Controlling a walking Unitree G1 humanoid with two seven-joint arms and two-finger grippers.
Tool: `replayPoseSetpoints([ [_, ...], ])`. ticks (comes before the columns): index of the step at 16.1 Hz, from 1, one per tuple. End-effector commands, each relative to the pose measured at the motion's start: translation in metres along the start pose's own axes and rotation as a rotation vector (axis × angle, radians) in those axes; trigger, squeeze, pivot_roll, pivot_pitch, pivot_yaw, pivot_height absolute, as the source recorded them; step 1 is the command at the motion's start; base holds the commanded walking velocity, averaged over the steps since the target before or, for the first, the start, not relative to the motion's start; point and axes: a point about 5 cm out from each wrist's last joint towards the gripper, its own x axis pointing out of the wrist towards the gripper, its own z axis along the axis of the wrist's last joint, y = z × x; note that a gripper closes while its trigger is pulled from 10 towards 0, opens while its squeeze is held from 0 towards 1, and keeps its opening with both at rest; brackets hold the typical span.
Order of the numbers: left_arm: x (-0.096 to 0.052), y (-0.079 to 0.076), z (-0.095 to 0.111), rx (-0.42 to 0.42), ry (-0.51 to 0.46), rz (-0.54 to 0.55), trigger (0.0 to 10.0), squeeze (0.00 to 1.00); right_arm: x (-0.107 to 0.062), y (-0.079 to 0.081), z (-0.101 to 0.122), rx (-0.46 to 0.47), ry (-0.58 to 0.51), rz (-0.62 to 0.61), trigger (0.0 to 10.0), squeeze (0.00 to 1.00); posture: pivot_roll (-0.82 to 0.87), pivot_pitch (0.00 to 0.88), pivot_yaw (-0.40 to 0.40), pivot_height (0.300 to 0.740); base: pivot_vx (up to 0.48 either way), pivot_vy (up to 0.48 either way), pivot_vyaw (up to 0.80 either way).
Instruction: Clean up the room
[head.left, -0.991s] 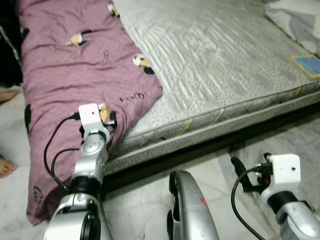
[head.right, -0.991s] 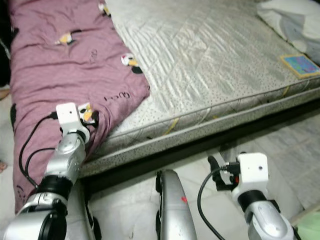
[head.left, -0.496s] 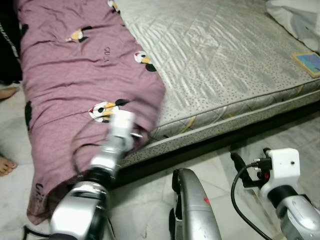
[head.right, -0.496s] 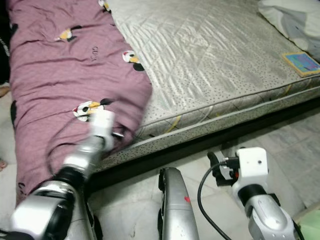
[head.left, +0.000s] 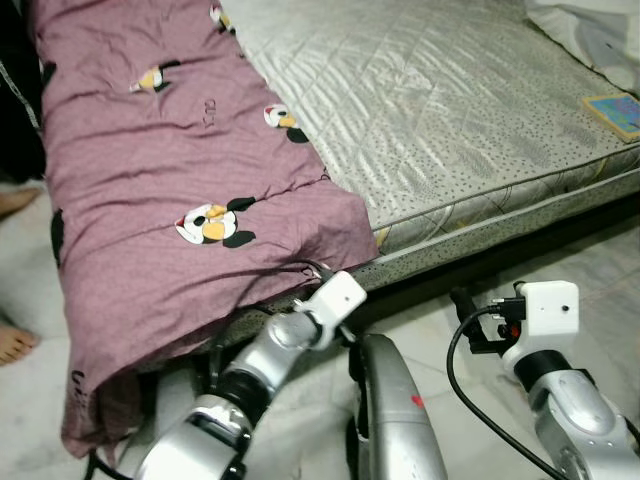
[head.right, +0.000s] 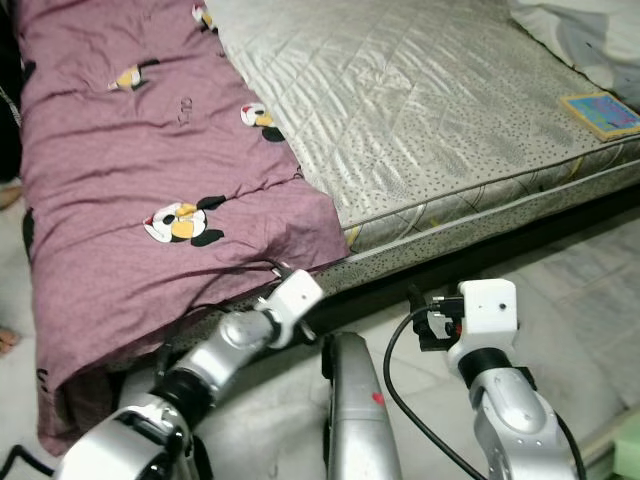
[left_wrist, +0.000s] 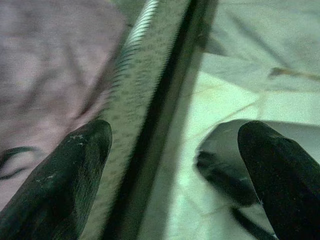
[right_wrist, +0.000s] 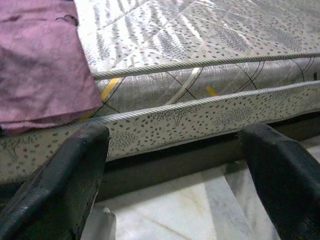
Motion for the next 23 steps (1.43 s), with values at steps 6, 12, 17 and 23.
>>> replayPoseSetpoints([
  [6, -0.039, 0.090, 0.017, -0.181, -0.207, 0.560, 10.0, 0.00, 0.010, 0.011, -0.001, 0.034, -0.037, -0.003, 10.0, 0.00, -0.18, 0.012, -0.010, 0.512, 0.000, 0.000, 0.00],
  [12, -0.026, 0.081, -0.028, -0.242, 0.192, 0.365, 10.0, 0.00, -0.007, 0.006, 0.015, 0.075, -0.040, -0.060, 10.0, 0.00, -0.24, 0.084, 0.003, 0.512, 0.000, 0.000, 0.00],
  [17, -0.045, 0.095, -0.030, -0.241, 0.061, 0.543, 10.0, 0.00, 0.046, 0.018, 0.019, 0.093, -0.054, -0.043, 10.0, 0.00, -0.12, 0.064, -0.001, 0.512, 0.000, 0.000, 0.00],
  [23, -0.138, 0.098, -0.004, -0.203, -0.288, 0.897, 10.0, 0.00, 0.101, 0.040, 0.040, 0.119, -0.149, 0.020, 10.0, 0.00, 0.08, 0.031, -0.046, 0.512, 0.000, 0.000, 0.00],
])
